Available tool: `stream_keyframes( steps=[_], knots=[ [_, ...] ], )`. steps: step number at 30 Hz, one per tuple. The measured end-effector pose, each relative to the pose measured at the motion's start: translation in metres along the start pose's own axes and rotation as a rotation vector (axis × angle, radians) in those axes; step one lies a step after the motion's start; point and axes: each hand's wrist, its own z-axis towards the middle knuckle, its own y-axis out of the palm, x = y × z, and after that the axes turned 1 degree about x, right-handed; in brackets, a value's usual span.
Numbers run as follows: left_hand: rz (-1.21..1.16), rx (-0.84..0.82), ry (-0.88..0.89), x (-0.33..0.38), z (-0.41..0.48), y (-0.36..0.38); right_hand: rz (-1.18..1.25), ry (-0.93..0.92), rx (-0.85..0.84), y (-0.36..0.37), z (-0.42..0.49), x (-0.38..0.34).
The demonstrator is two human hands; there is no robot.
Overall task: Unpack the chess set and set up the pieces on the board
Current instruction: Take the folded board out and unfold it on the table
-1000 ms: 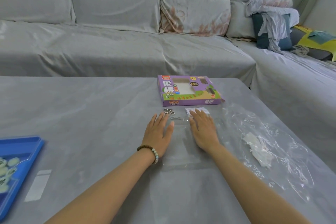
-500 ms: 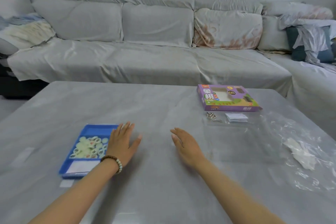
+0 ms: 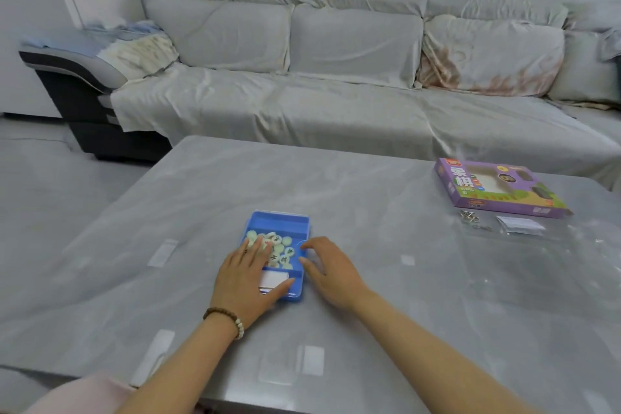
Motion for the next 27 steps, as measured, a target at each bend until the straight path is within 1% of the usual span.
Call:
stream_keyframes(
  steps=[5, 9, 15, 21, 24, 27],
  knots=[
    [-0.014, 0.011, 0.008, 0.000, 0.000, 0.005, -0.152, -0.041, -0.070, -0.006, 0.020, -0.002],
    [-0.016, 0.046, 0.010, -0.002, 0.000, 0.008, -0.206, -0.034, -0.108, -0.004, 0.034, -0.003],
    [-0.018, 0.040, 0.013, -0.003, 0.000, 0.010, -0.134, 0.006, -0.122, 0.007, 0.048, -0.003],
    [-0.023, 0.042, 0.019, -0.003, 0.000, 0.009, -0.073, 0.014, -0.176, 0.004, 0.055, -0.002],
    [-0.002, 0.051, 0.035, -0.003, 0.000, 0.008, -0.006, 0.030, -0.148, -0.001, 0.051, 0.005],
    [0.026, 0.032, 0.032, -0.004, 0.000, 0.008, 0.057, 0.052, -0.076, -0.005, 0.039, 0.019]
  ],
)
